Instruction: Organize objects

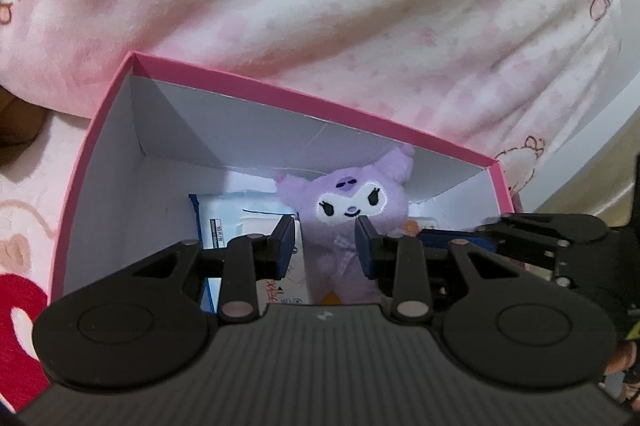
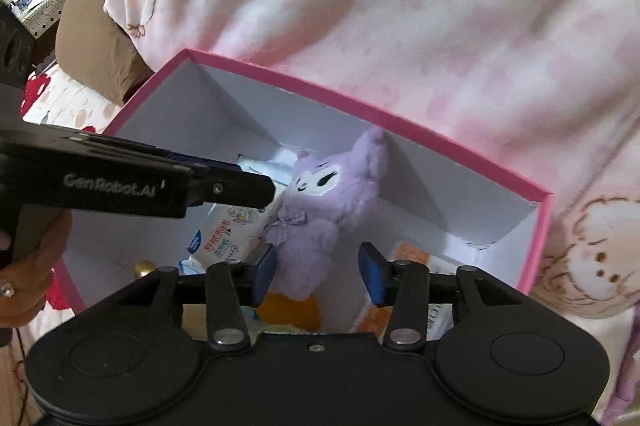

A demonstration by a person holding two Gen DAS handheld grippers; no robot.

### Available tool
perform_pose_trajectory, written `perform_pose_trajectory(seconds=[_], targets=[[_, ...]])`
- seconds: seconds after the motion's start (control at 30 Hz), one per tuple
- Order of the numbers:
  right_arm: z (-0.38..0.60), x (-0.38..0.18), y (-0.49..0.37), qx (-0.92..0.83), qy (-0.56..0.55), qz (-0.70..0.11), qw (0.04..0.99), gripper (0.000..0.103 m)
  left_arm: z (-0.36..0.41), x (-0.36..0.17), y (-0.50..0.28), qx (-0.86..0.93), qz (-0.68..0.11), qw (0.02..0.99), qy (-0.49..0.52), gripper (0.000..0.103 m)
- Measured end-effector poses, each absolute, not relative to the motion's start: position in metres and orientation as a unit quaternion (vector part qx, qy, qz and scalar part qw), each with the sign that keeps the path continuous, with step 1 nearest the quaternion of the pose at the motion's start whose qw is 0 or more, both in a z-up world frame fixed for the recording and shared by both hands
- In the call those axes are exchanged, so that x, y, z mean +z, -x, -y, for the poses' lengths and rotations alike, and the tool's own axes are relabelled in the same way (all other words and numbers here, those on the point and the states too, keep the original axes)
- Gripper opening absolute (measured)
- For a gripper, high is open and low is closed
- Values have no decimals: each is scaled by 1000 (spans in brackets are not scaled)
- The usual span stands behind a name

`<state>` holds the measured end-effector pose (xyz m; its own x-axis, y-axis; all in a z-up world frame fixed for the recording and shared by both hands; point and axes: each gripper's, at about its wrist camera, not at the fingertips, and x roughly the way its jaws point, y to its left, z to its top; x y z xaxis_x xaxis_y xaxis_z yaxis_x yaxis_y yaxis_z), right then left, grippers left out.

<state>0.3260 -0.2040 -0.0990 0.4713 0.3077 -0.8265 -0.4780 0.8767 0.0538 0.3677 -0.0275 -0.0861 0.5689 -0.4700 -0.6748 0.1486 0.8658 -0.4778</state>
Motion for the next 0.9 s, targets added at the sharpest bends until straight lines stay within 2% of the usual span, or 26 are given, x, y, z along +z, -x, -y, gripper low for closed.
perform_pose_trajectory(seconds=[0.07, 0.2, 0.3, 0.43, 0.53, 0.63, 0.83, 0.9], targets=[[204, -94, -320, 226, 91, -440, 864, 49, 27, -84, -366, -174, -424, 869, 183, 31], [201, -86, -320, 239, 77, -413, 875, 20, 23, -77, -365, -169, -416, 873, 189, 31], [188, -88, -325, 248, 82, -410, 874, 14, 20, -73, -365, -167, -411, 876, 190, 31], [177, -109, -340, 202, 113, -447, 864, 14, 18, -73, -365, -167, -412, 875, 192, 31], [189, -123, -356, 176, 69, -476, 859, 14, 18, -75, -364, -166, -415, 874, 191, 31], [196, -125, -366, 176, 31, -487, 855, 14, 19, -78, -365, -165, -418, 872, 193, 31], [187, -130, -362, 171, 65, -484, 856, 15, 22, -80, -364, -161, -428, 869, 191, 31], [189, -124, -357, 174, 59, -477, 860, 21, 24, -78, -361, -159, -432, 867, 189, 34]])
